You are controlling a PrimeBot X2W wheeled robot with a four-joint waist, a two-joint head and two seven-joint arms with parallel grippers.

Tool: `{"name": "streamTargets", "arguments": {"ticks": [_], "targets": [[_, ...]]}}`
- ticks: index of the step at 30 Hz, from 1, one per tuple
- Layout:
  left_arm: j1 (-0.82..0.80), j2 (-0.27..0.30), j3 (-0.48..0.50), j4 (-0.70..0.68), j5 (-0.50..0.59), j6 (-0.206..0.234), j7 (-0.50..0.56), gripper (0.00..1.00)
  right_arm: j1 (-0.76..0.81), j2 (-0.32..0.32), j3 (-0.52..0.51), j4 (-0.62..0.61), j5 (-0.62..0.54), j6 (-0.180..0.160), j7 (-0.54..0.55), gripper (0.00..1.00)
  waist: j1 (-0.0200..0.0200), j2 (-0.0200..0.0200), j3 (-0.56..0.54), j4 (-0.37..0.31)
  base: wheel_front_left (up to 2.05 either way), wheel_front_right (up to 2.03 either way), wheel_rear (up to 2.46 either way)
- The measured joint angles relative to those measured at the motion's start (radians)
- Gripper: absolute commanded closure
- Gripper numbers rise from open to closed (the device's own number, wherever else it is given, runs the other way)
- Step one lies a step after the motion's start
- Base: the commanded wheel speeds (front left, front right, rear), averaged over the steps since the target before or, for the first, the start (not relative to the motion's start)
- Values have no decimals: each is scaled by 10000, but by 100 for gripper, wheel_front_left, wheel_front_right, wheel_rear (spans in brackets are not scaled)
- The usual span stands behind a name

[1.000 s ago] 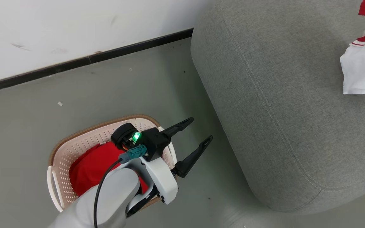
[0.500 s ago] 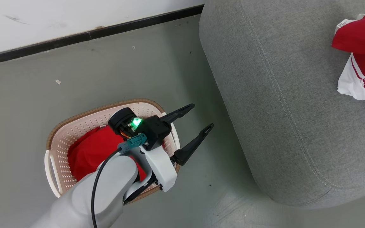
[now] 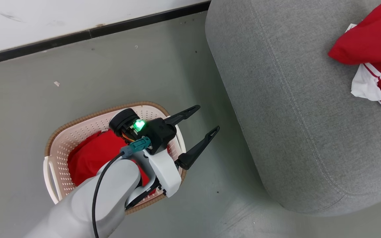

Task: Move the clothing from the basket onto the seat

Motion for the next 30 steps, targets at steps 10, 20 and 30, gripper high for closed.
{"name": "streamTargets", "arguments": {"ticks": [10,20,30], "targets": [[4,-4,-17,75,-140,0,-77,0,110,105,437,1152,-29,2,299,99,0,0,-270,-36,0,0,0],[9,-10,88,167,-224,0,-240,0,-102,-23,740,1457,10,2,485,0,0,0,-593,-68,0,0,0],[53,-67,232,337,-395,0,-458,0,-20,-236,957,1444,303,2,337,0,0,0,-1097,-144,0,0,0]]}}
